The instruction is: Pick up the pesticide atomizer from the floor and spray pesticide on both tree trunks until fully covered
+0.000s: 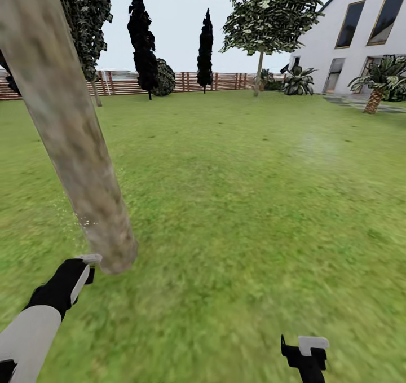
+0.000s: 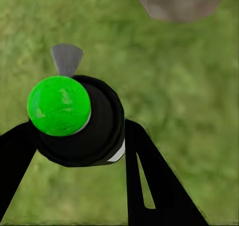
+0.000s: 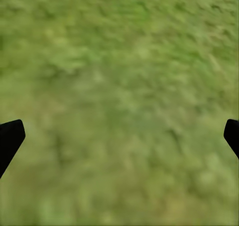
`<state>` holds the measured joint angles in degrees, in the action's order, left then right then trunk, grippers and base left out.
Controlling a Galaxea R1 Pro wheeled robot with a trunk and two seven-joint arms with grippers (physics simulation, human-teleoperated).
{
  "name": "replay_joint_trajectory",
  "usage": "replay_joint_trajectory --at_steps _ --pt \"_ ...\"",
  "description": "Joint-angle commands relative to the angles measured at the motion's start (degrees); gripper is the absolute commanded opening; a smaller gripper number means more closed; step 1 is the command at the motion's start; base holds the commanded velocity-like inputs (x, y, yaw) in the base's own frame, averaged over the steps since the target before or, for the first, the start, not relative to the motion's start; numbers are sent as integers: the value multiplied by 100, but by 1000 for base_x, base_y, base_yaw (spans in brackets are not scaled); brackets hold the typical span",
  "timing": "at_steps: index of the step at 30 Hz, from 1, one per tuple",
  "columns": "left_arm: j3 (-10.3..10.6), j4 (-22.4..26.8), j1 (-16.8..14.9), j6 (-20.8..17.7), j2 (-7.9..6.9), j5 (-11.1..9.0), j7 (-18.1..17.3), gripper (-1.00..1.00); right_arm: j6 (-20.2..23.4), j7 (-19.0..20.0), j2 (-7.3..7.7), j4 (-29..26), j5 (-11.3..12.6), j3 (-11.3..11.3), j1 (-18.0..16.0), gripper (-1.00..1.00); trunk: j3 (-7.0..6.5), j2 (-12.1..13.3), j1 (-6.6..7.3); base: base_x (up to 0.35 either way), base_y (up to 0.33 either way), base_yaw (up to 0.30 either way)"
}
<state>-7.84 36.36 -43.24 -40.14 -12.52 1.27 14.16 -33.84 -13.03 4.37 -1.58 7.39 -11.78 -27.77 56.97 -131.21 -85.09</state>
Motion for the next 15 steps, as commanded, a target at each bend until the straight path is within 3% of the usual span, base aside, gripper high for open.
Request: replay_joint_trajectory --at_steps 1,3,6,10,12,15 --pt "2 -61 13 10 2 9 9 -100 0 -3 1 0 0 0 0 100 0 0 0 60 0 3" --pt "-7 -306 23 51 8 -11 15 -100 0 -2 2 0 0 0 0 100 0 0 0 135 0 1" --pt "-38 -547 26 786 5 -17 11 -100 0 0 2 0 0 0 0 100 0 0 0 283 0 0" --pt "-42 -860 26 947 17 -21 -14 -100 0 6 -5 0 0 -6 0 100 0 0 0 334 0 0" --pt "-55 -1122 26 1222 -6 -1 28 -100 0 10 -7 0 0 -5 0 100 0 0 0 337 0 0" --pt "-51 -1177 26 1357 -10 -7 38 -100 0 10 -7 0 0 -4 0 100 0 0 0 337 0 2"
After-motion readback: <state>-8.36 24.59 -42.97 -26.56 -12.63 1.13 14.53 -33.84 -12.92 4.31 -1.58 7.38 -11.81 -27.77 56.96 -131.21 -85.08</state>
